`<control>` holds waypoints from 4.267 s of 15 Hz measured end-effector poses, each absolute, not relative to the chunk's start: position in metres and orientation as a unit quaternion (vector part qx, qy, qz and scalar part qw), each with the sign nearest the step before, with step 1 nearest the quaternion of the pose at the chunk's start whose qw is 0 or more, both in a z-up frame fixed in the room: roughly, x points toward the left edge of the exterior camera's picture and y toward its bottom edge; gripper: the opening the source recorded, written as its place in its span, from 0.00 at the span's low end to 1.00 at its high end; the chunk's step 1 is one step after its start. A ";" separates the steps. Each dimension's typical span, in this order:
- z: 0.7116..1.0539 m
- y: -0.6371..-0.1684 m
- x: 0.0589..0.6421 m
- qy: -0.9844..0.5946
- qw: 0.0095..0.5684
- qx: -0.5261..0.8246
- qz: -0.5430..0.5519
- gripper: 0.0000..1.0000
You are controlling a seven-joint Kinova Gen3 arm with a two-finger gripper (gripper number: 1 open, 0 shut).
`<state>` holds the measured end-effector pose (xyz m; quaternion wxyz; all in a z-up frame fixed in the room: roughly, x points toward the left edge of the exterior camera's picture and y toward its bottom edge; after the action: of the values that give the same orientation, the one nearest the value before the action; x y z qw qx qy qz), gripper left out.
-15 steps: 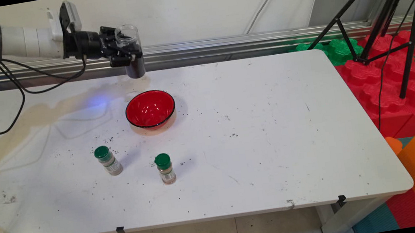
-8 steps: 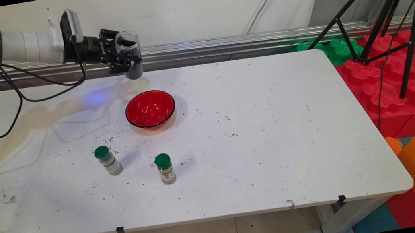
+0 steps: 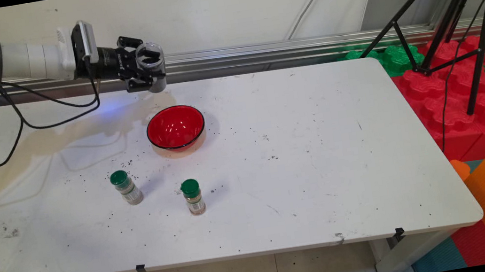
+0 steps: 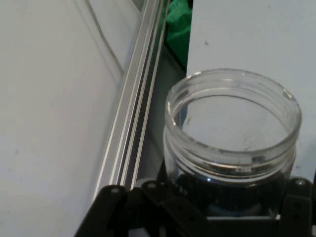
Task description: Pour the black seasoning powder in the red bowl
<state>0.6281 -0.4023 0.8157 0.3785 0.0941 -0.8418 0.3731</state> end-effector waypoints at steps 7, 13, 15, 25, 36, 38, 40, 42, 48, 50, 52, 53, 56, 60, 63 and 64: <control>0.810 -0.393 0.623 -0.849 0.347 0.031 0.397 0.00; 0.804 -0.387 0.619 -0.851 0.311 -0.032 0.422 0.00; 0.802 -0.385 0.619 -0.852 0.294 -0.054 0.430 0.00; 0.794 -0.381 0.613 -0.844 0.235 -0.151 0.458 0.00; 0.790 -0.381 0.606 -0.814 0.172 -0.265 0.487 0.00; 0.789 -0.381 0.605 -0.808 0.164 -0.282 0.491 0.00; 0.789 -0.381 0.603 -0.801 0.156 -0.298 0.495 0.00; 0.789 -0.381 0.602 -0.792 0.146 -0.319 0.500 0.00; 0.790 -0.379 0.597 -0.768 0.126 -0.366 0.511 0.00; 0.790 -0.379 0.595 -0.761 0.121 -0.377 0.514 0.00; 0.791 -0.378 0.594 -0.754 0.115 -0.388 0.517 0.00; 0.791 -0.378 0.593 -0.749 0.112 -0.396 0.519 0.00; 0.792 -0.378 0.591 -0.737 0.101 -0.414 0.524 0.00; 0.793 -0.377 0.590 -0.724 0.089 -0.433 0.530 0.00; 0.794 -0.377 0.589 -0.716 0.083 -0.443 0.532 0.00; 0.794 -0.377 0.589 -0.713 0.080 -0.447 0.533 0.00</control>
<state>0.5887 -0.3767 0.7940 0.0801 -0.4471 -0.7135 0.5335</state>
